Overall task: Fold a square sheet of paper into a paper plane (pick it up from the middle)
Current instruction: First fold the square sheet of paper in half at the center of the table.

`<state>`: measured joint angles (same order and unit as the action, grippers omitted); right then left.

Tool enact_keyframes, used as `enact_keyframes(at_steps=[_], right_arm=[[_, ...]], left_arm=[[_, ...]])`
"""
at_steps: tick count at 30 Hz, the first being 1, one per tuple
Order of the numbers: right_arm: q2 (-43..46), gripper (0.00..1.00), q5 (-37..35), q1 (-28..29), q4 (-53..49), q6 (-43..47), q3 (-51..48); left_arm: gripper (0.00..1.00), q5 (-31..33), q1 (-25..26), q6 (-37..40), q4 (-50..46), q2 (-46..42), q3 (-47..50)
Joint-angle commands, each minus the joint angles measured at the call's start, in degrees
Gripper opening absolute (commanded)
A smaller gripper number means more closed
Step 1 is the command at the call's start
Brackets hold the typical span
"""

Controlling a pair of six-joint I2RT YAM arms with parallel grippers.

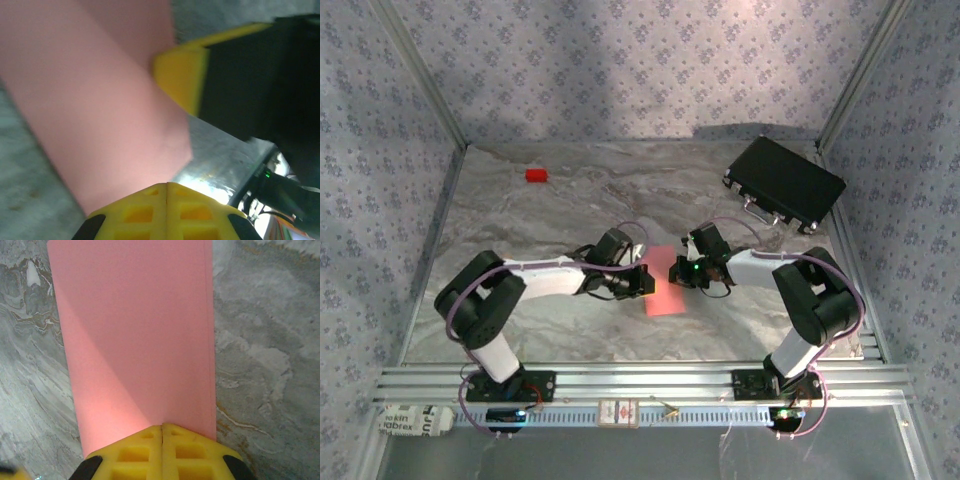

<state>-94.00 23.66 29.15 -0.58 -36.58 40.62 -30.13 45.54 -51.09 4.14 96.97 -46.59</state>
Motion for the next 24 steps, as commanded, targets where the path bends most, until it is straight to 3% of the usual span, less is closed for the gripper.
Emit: enact_keyframes(at_steps=[1,6,17,24], right_arm=[[-1.82,0.00,-4.15,-0.67,-7.53,0.06,-2.83],[-1.64,0.00,-4.19,-0.67,-7.55,0.07,-3.00],[-1.62,0.00,-4.34,-0.67,-7.28,0.06,-3.18],[-1.18,0.00,-4.41,-0.73,-7.42,0.10,-3.53]], left_arm=[[0.00,-0.44,-0.19,-0.39,0.90,3.35,-1.54],[0.00,-1.62,-0.17,-1.10,1.61,5.03,0.88],[0.02,-2.49,2.38,1.51,-1.30,0.23,6.59],[0.02,4.16,3.73,3.38,-7.56,-6.15,3.05]])
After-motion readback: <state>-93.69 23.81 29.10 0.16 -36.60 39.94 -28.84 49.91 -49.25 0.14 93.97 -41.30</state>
